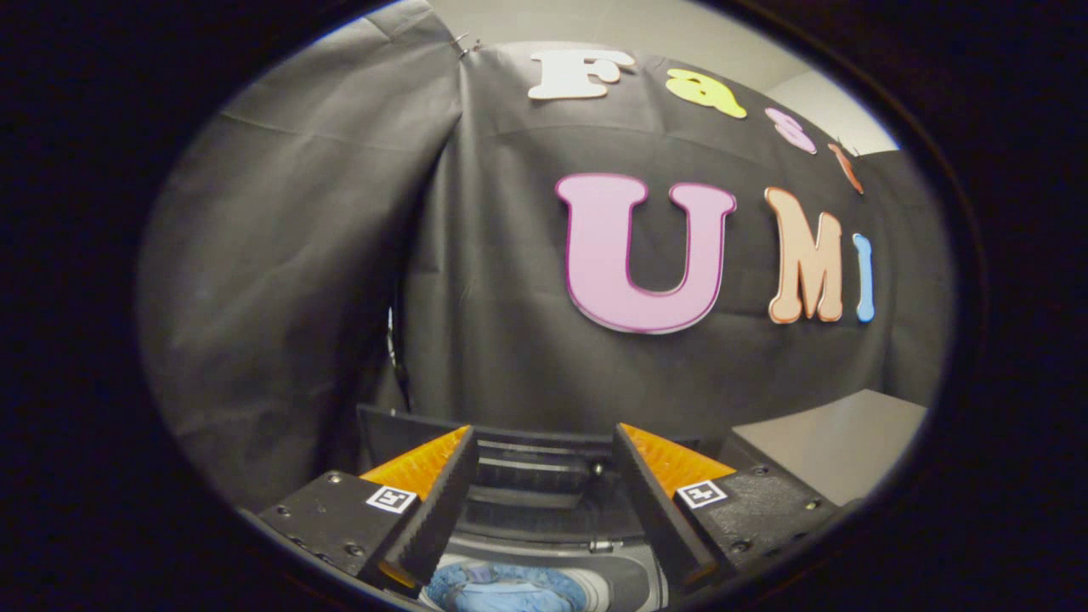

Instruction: Put the clothes into the washing machine and then close the washing machine lid.

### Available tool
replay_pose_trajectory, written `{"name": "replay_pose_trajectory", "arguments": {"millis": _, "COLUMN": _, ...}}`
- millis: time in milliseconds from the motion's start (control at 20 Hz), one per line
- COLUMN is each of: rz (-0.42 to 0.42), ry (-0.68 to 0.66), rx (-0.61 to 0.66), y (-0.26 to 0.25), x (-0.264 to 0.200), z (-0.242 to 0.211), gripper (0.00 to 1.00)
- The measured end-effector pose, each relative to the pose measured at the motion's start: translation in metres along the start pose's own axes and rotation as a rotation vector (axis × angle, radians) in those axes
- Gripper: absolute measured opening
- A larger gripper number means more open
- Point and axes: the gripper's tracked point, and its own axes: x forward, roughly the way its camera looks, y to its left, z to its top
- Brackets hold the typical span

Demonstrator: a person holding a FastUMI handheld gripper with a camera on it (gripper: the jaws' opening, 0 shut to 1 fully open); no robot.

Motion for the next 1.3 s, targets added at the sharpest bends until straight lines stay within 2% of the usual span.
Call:
{"name": "replay_pose_trajectory", "arguments": {"millis": 200, "rz": -0.050, "ry": 0.023, "rx": 0.071, "y": -0.006, "x": 0.041, "z": -0.008, "gripper": 0.96}}
{"name": "replay_pose_trajectory", "arguments": {"millis": 400, "rz": -0.035, "ry": 0.071, "rx": 0.098, "y": 0.003, "x": 0.074, "z": -0.028, "gripper": 0.96}}
{"name": "replay_pose_trajectory", "arguments": {"millis": 500, "rz": -0.071, "ry": 0.075, "rx": 0.076, "y": 0.002, "x": 0.088, "z": -0.031, "gripper": 0.97}}
{"name": "replay_pose_trajectory", "arguments": {"millis": 600, "rz": -0.156, "ry": 0.057, "rx": 0.021, "y": -0.012, "x": 0.100, "z": -0.036, "gripper": 0.96}}
{"name": "replay_pose_trajectory", "arguments": {"millis": 650, "rz": -0.157, "ry": 0.058, "rx": 0.000, "y": -0.012, "x": 0.105, "z": -0.042, "gripper": 0.96}}
{"name": "replay_pose_trajectory", "arguments": {"millis": 700, "rz": -0.107, "ry": 0.109, "rx": -0.006, "y": 0.000, "x": 0.110, "z": -0.055, "gripper": 0.96}}
{"name": "replay_pose_trajectory", "arguments": {"millis": 750, "rz": -0.087, "ry": 0.119, "rx": 0.111, "y": 0.004, "x": 0.105, "z": -0.055, "gripper": 0.96}}
{"name": "replay_pose_trajectory", "arguments": {"millis": 800, "rz": -0.074, "ry": 0.045, "rx": 0.100, "y": 0.006, "x": 0.118, "z": -0.052, "gripper": 0.95}}
{"name": "replay_pose_trajectory", "arguments": {"millis": 850, "rz": -0.053, "ry": 0.091, "rx": 0.091, "y": 0.008, "x": 0.115, "z": -0.057, "gripper": 0.95}}
{"name": "replay_pose_trajectory", "arguments": {"millis": 1300, "rz": -0.055, "ry": 0.055, "rx": 0.092, "y": -0.001, "x": 0.096, "z": -0.053, "gripper": 0.96}}
